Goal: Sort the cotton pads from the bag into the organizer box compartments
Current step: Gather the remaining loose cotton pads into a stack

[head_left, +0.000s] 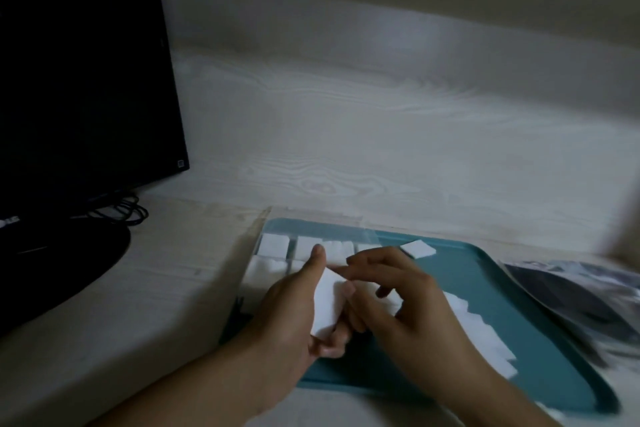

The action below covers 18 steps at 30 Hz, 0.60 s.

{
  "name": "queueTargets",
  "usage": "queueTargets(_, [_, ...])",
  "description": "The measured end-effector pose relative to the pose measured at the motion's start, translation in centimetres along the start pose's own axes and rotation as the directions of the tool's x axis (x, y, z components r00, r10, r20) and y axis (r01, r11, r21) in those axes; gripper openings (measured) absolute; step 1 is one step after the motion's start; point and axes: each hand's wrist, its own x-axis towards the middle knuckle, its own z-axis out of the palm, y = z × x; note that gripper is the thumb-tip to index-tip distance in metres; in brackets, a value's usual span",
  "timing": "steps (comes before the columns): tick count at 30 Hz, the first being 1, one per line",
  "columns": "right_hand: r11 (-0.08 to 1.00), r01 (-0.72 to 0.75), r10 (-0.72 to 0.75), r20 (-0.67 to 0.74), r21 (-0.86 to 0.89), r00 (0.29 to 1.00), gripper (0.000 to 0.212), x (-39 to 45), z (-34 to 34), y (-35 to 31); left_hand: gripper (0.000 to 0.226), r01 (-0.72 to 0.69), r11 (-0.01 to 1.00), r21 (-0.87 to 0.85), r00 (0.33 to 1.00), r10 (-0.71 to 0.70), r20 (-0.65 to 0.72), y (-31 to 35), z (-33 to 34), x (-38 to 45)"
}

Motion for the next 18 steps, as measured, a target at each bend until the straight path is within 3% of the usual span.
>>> queueTargets(7, [0.988, 0.028, -0.036, -0.05, -0.151, 0.998, 0.019, -0.8, 0.0, -0.4, 0.058, -0.004, 0.997, 0.076, 0.997, -0.002, 0.072, -0.8, -0.1, 0.3])
queueTargets(10, [0.995, 0.035, -0.041, -0.061, -0.096, 0.997, 0.009, -0.8, 0.4, -0.5, 0.054, -0.009, 0.998, 0.062, 0.995, 0.002, 0.101, -0.9, 0.0, 0.2])
queueTargets(14, [0.994, -0.041, 0.047, -0.067, 0.097, 0.997, 0.016, -0.8, 0.6, -1.3, 0.061, -0.067, 0.986, 0.153, 0.995, 0.055, 0.083, -0.9, -0.7, 0.4])
queueTargets(18, [0.981, -0.115, 0.148, -0.223, 0.154, 0.963, 0.017, -0.1, 0.0, -1.2, 0.059, -0.071, 0.972, 0.222, 0.997, 0.061, 0.052, -1.0, -0.7, 0.4])
